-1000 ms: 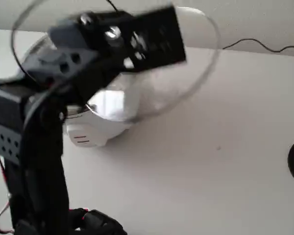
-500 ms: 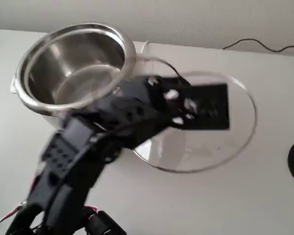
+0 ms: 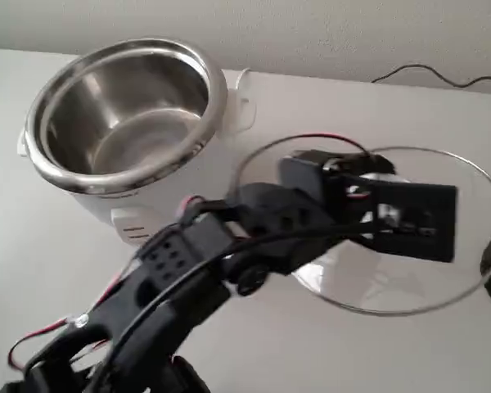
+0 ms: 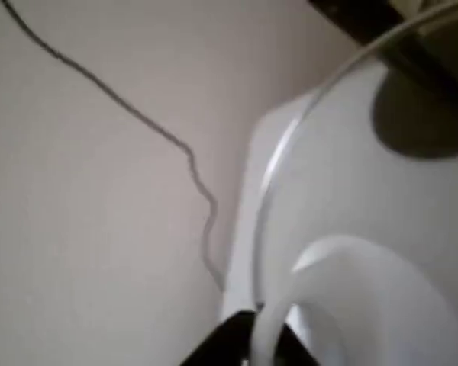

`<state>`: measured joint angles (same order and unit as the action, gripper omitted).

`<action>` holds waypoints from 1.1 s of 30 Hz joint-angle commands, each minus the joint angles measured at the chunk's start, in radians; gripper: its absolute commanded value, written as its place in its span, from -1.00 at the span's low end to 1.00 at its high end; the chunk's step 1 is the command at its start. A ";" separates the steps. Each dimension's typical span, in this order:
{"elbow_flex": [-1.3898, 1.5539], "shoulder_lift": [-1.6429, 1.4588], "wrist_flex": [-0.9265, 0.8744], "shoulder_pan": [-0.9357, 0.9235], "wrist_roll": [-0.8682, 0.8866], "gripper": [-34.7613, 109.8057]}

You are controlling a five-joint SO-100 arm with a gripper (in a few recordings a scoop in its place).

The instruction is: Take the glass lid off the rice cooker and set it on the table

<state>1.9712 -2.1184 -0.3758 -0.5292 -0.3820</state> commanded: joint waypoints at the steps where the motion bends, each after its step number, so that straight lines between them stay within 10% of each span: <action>1: -0.037 0.018 0.130 -0.018 -0.015 -0.52; 33: 0.186 0.133 0.218 0.261 0.158 -0.52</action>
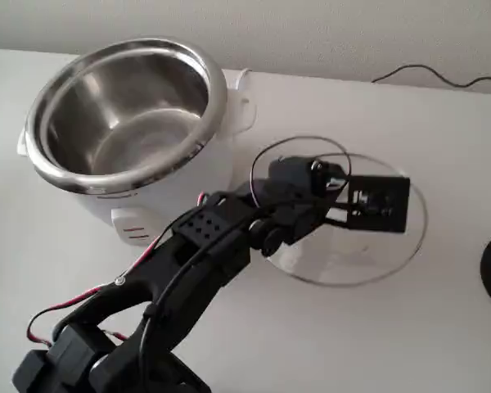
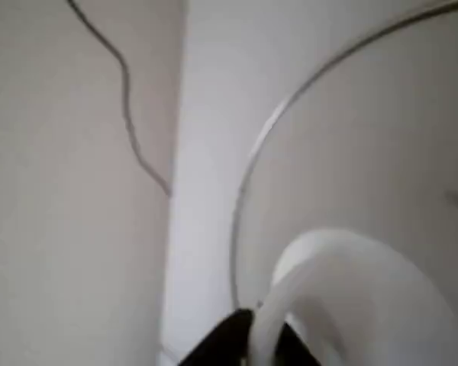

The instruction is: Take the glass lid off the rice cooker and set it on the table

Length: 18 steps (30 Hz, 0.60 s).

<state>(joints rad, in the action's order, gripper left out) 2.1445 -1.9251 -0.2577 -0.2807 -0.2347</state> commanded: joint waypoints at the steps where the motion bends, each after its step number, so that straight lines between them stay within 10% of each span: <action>1: 0.037 -0.066 0.121 0.017 0.011 -0.52; 18: 0.067 0.005 0.143 0.032 0.021 -0.35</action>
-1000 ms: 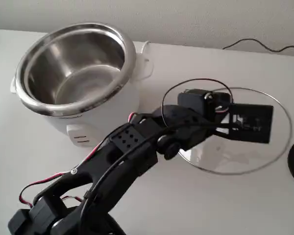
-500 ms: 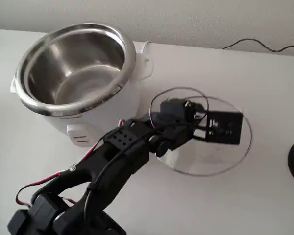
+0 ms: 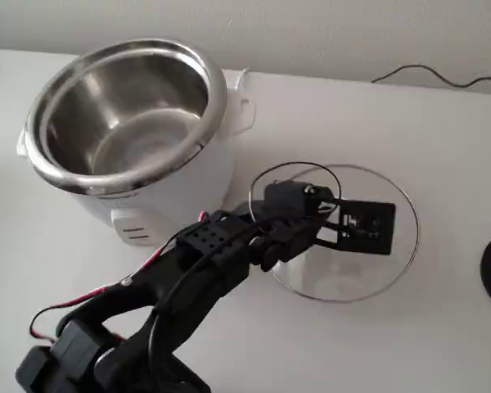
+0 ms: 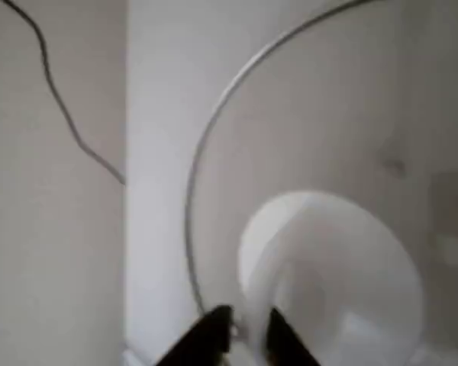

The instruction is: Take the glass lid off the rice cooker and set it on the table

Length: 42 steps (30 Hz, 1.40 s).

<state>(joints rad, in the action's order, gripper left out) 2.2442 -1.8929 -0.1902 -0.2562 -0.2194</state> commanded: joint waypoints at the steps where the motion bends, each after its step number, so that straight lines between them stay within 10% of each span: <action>1: -0.032 -0.025 0.074 0.009 0.011 -0.32; 8: -0.041 -0.058 -0.011 0.069 -0.003 0.06; 17: -0.040 -0.291 -0.120 0.101 0.009 0.06; 33: -0.006 -0.982 -0.489 0.275 0.018 -0.52; 42: 0.354 -1.206 -0.520 0.299 0.077 -0.52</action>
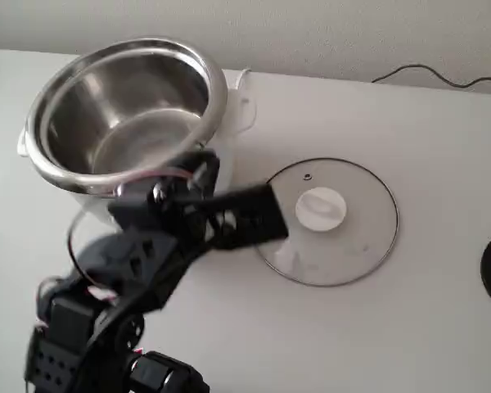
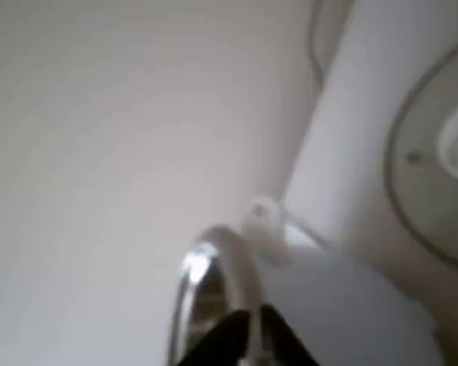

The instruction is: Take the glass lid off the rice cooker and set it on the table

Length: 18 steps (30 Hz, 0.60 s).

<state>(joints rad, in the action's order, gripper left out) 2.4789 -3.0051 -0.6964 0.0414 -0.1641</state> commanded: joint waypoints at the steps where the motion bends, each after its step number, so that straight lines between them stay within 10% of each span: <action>1: 0.163 -0.121 -0.025 -0.006 0.028 -0.52; 18: 0.589 -0.287 -0.204 0.017 0.124 -0.52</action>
<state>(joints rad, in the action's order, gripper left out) 3.0496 -3.2720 -0.8790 0.0307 -0.0782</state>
